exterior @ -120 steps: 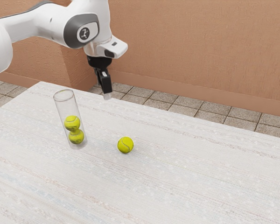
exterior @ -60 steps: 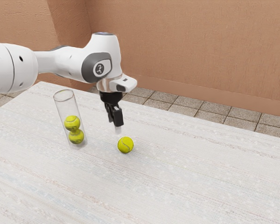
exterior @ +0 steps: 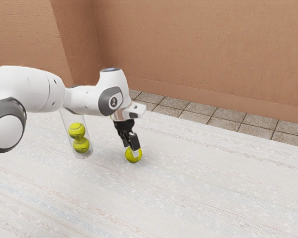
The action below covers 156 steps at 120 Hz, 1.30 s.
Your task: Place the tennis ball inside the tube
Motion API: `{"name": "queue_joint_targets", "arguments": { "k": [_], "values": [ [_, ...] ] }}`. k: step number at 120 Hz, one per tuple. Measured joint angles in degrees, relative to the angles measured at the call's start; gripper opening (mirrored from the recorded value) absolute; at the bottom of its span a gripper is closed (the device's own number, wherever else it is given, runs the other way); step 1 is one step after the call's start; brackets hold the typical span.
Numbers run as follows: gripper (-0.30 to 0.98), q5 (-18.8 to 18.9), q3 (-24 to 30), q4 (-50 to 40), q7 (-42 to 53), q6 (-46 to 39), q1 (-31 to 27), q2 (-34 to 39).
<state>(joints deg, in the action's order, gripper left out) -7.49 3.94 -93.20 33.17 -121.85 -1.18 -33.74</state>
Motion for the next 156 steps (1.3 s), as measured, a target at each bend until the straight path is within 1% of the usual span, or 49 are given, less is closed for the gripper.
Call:
{"name": "queue_joint_targets", "arguments": {
  "k": [20,36,47,56,74,90,100,109,121,134,144,156],
  "values": [
    [0.68,-0.52,0.76,0.43,0.19,-1.54,-0.21,-2.17],
    [0.55,-0.82,0.88,0.43,0.3,-2.09,-0.47,-2.11],
    [0.48,-0.76,1.01,0.39,0.37,-2.3,-0.72,-2.01],
    [0.45,-0.57,0.99,0.37,0.39,-2.4,-0.81,-2.01],
    [0.42,-0.28,0.9,0.26,0.34,-2.46,-0.91,-2.05],
    [0.35,0.06,0.81,-0.99,0.17,-1.33,-1.45,4.06],
    [0.3,0.35,0.38,-2.3,-0.03,-0.63,-1.82,9.5],
    [0.25,1.55,0.06,-2.88,-0.27,-0.05,-2.54,14.3],
    [0.27,3.54,-0.1,-2.98,-0.59,0.78,-3.86,19.68],
    [0.31,5.25,-0.09,-2.82,-0.81,1.9,-6.11,23.96],
    [0.33,6.18,-0.07,-2.64,-0.9,2.99,-7.78,25.77],
    [0.35,7.2,-0.09,-2.49,-0.92,4.35,-9.63,26.32]
  ]
}}
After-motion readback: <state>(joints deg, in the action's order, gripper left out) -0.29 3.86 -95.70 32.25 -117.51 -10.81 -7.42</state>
